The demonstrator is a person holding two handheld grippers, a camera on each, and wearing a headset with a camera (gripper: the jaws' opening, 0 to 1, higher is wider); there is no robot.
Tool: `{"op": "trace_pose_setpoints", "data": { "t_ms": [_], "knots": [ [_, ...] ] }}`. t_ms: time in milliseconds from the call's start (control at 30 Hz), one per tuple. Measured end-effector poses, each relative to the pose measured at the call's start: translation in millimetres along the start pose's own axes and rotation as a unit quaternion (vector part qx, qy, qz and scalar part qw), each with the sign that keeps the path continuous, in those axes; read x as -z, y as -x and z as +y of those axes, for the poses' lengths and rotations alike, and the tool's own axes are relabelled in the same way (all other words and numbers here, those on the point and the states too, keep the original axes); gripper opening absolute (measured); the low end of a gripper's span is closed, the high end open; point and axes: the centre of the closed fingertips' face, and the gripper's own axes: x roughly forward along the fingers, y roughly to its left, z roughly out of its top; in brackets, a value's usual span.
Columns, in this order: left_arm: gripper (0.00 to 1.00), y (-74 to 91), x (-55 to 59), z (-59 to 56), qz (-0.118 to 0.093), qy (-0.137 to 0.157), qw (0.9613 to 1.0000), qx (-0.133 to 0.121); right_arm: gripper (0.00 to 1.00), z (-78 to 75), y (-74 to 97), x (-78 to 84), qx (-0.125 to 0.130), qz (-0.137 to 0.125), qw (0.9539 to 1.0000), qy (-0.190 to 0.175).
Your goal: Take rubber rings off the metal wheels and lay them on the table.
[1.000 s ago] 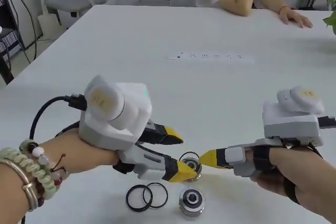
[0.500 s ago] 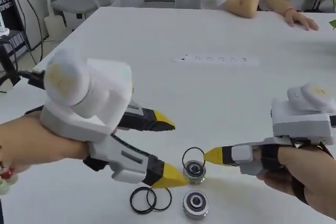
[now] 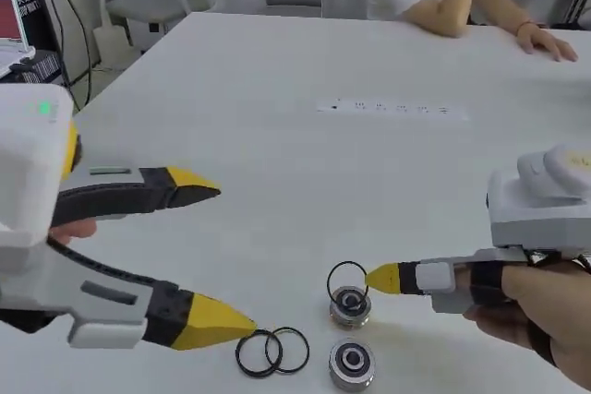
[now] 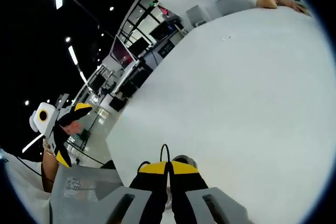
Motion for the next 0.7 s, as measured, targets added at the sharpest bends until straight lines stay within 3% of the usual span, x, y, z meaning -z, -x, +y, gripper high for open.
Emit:
{"op": "trace_pose_setpoints", "data": {
  "t_ms": [233,367,400,533,700],
  "knots": [
    [0.75,17.7,16.1,2.8,0.004,0.023,0.9991,-0.035,0.00,2.9,2.4,-2.3,0.003,0.003,0.9997,0.025],
    [0.76,18.7,24.8,3.4,-0.014,0.059,0.9966,-0.056,0.00,5.7,5.1,-6.8,0.006,-0.003,0.9992,0.040],
    [0.76,16.9,31.0,0.7,-0.016,0.078,0.9951,-0.059,0.00,6.6,5.9,-7.9,0.006,-0.005,0.9991,0.042],
    [0.78,11.1,48.7,-11.8,-0.009,0.100,0.9935,-0.053,0.00,10.3,9.1,-12.7,0.002,-0.013,0.9986,0.051],
    [0.79,9.0,59.8,-18.6,-0.001,0.119,0.9915,-0.053,0.00,14.1,12.4,-17.5,-0.003,-0.022,0.9982,0.055]
  ]
}}
